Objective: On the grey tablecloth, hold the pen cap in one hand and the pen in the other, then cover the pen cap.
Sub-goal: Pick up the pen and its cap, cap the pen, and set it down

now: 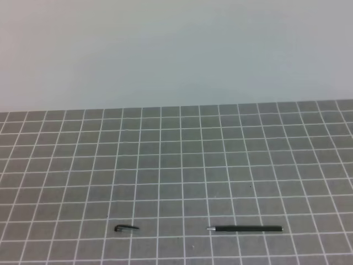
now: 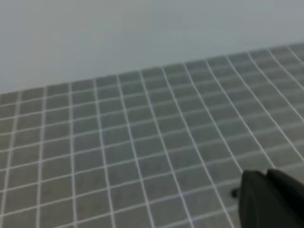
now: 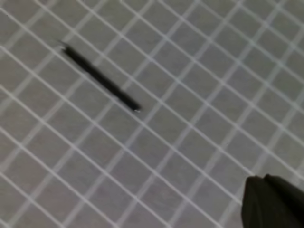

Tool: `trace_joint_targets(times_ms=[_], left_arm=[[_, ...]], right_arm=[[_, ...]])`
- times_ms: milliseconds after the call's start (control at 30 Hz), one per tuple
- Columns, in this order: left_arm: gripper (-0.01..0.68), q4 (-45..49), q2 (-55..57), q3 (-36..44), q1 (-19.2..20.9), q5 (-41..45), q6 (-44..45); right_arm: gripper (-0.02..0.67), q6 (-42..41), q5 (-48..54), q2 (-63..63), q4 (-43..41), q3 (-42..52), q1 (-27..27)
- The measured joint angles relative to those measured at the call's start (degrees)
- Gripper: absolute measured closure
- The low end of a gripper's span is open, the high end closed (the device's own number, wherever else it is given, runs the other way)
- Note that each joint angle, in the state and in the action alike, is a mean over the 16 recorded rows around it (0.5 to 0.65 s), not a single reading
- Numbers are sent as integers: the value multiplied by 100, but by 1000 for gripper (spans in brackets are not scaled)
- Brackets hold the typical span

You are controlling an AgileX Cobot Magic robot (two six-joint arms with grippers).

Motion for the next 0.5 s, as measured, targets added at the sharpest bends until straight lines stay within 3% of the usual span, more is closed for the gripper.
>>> trace_joint_targets(times_ms=[300,500], left_arm=[[674,-1512,917,-299,0,1414,2484],[674,-2061,1144,-317,0,1698,3224]], right_arm=[[637,-649,772,1634,816,-732,279],[557,-1089,953,2705,920,-1183,889]])
